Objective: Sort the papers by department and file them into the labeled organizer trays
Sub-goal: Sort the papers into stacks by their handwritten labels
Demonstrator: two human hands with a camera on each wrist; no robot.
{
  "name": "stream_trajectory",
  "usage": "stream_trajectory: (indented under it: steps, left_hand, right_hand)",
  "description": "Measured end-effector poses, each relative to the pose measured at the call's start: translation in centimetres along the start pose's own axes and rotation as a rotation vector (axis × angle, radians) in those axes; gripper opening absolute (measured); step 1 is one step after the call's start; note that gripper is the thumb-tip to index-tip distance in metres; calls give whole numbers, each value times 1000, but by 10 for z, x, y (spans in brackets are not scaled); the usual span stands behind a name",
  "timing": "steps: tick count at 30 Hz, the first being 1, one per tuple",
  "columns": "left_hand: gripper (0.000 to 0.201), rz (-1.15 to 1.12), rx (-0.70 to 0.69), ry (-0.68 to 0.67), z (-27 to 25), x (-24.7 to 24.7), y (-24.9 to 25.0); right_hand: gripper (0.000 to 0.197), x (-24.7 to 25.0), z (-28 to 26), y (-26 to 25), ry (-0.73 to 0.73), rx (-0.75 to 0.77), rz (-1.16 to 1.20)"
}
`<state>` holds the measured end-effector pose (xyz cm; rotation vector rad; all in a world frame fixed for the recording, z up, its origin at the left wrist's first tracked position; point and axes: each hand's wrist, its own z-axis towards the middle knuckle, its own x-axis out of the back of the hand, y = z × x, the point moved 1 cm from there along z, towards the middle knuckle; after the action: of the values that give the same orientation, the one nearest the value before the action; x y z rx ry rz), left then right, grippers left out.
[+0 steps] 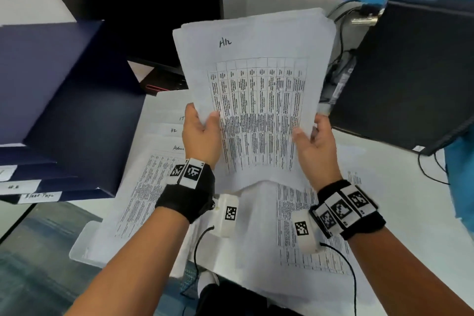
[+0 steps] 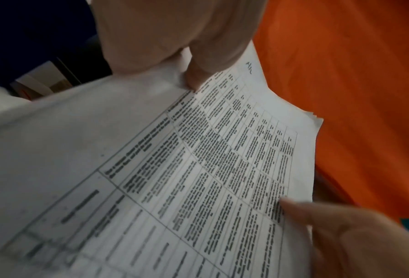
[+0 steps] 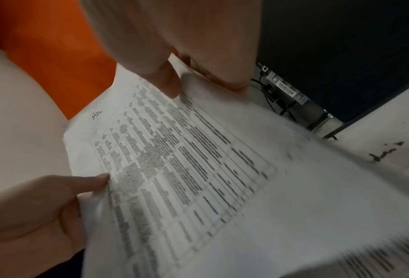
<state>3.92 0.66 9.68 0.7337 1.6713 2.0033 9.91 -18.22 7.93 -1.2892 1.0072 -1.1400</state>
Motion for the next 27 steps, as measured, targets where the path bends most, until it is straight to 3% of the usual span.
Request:
stream_trajectory:
  steps: [4, 9, 15, 18, 23, 27]
  left_hand:
    - [17, -9, 55, 53, 23, 24, -7]
    - [12, 242, 120, -77, 37, 44, -35]
    - [35, 645, 312, -330, 32, 62, -94]
    - [44, 999, 295, -501, 19, 62, -108]
    - [92, 1299, 281, -594, 4, 54, -125]
    - [78, 1349, 327, -598, 7, 51, -125]
  right_hand:
    - [23, -20, 3, 18, -90, -88, -152]
    - [15, -36, 7, 44, -65, -274, -150]
    - [17, -31, 7, 88, -37, -473, -275]
    - [14, -25, 4, 100, 2, -506, -339]
    - [8, -21, 1, 107, -33, -554, -449]
    - [29, -14, 3, 104, -76, -603, -476]
